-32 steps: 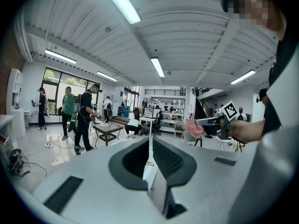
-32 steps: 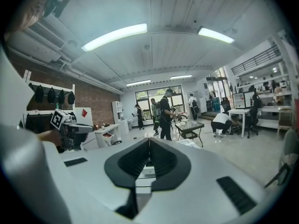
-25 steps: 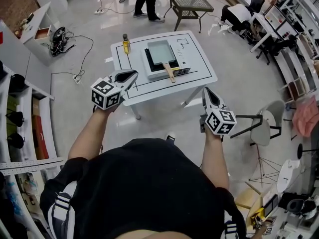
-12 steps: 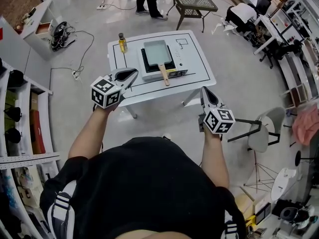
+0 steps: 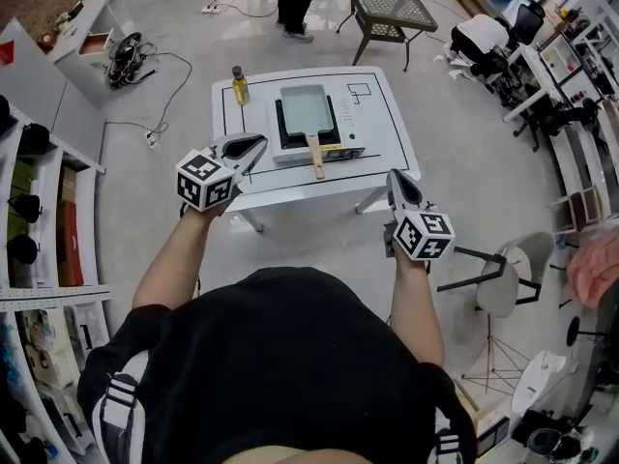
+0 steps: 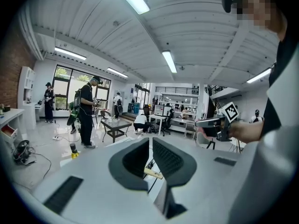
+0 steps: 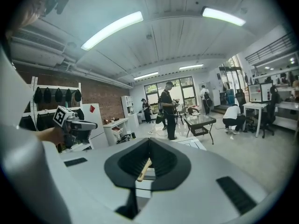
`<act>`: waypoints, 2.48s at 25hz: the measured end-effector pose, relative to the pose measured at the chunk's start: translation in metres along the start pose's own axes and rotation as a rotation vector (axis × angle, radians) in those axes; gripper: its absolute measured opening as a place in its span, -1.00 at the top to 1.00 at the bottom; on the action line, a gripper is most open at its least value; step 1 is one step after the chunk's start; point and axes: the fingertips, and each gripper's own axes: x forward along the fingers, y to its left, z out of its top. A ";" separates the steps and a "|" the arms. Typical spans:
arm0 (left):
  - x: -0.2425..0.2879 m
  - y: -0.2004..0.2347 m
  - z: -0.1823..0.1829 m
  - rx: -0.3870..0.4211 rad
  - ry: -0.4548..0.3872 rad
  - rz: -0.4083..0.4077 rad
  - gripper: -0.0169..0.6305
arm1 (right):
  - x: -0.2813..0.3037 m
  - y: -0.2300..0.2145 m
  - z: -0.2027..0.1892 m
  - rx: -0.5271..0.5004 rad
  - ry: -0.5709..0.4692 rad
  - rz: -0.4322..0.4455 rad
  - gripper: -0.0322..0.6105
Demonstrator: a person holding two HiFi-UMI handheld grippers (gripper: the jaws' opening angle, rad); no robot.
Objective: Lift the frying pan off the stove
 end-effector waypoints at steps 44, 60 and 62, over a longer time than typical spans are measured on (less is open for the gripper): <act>0.084 -0.006 0.008 -0.049 0.033 0.188 0.85 | 0.077 -0.083 0.014 -0.051 0.059 0.248 0.88; 0.101 0.037 0.002 -0.072 0.036 0.186 0.85 | 0.125 -0.084 0.016 -0.044 0.086 0.248 0.88; 0.100 0.045 0.003 -0.077 0.032 0.188 0.85 | 0.131 -0.081 0.018 -0.049 0.089 0.249 0.88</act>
